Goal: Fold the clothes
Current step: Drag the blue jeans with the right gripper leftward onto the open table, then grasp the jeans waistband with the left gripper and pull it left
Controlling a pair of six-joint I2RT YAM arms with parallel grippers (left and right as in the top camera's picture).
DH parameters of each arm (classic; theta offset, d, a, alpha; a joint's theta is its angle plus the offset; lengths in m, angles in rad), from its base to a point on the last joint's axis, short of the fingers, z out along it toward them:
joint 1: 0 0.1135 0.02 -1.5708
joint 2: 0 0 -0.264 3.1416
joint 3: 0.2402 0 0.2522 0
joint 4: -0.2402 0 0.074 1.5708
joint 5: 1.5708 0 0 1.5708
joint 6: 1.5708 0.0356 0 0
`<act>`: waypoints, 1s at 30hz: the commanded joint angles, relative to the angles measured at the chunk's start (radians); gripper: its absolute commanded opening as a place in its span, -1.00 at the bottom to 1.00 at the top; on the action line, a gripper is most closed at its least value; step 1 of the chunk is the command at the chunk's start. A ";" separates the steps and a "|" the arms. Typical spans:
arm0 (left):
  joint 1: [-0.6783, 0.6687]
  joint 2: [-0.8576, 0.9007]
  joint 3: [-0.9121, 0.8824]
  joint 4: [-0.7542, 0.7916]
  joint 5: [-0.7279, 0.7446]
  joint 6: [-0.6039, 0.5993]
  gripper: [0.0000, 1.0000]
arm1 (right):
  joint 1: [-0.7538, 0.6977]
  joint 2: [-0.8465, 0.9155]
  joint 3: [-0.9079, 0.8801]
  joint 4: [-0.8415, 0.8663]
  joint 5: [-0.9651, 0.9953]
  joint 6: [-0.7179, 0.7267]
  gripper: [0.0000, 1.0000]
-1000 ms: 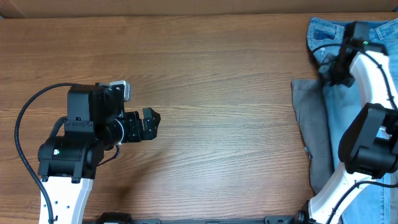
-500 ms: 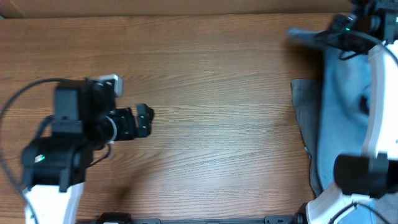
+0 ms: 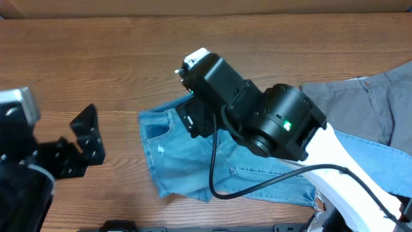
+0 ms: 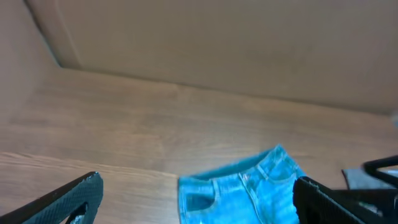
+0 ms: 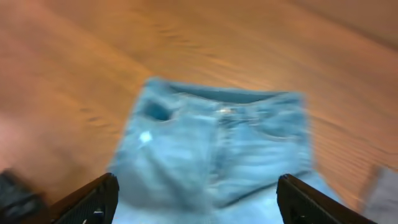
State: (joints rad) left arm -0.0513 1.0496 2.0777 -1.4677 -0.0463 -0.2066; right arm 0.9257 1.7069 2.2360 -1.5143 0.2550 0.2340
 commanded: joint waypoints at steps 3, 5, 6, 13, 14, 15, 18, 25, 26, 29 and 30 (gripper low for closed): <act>0.006 0.037 0.002 -0.040 -0.007 0.026 1.00 | -0.041 -0.113 0.018 0.000 0.193 0.086 0.74; 0.006 0.069 -0.010 -0.060 0.040 0.027 1.00 | -0.052 -0.143 0.018 0.003 0.193 0.086 0.80; 0.005 0.090 -0.017 -0.069 0.074 0.028 1.00 | -0.055 -0.159 0.018 0.006 0.193 0.086 0.82; -0.016 0.335 -0.062 -0.157 0.289 0.148 1.00 | -0.058 -0.279 0.018 0.043 0.193 0.207 0.87; -0.035 0.389 -0.062 -0.160 0.301 0.174 1.00 | -0.058 -0.293 0.018 0.044 0.193 0.217 0.88; -0.054 0.436 -0.062 -0.158 0.306 0.197 1.00 | -0.058 -0.307 0.018 0.044 0.193 0.227 0.88; -0.126 0.587 -0.062 -0.129 0.307 0.263 1.00 | -0.058 -0.336 0.018 0.042 0.193 0.239 0.89; -0.294 0.916 -0.062 0.089 0.306 0.394 0.98 | -0.058 -0.349 0.018 0.025 0.190 0.256 0.90; -0.318 0.963 -0.062 0.139 0.306 0.415 0.98 | -0.058 -0.349 0.016 0.020 0.190 0.257 0.90; -0.369 1.069 -0.062 0.264 0.293 0.437 0.98 | -0.058 -0.348 0.016 0.012 0.190 0.258 0.90; -0.385 1.108 -0.062 0.310 0.285 0.441 0.96 | -0.058 -0.348 0.016 0.010 0.190 0.258 0.90</act>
State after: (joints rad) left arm -0.3965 2.0872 2.0159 -1.2041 0.2356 0.1631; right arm 0.8703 1.3605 2.2383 -1.5055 0.4343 0.4767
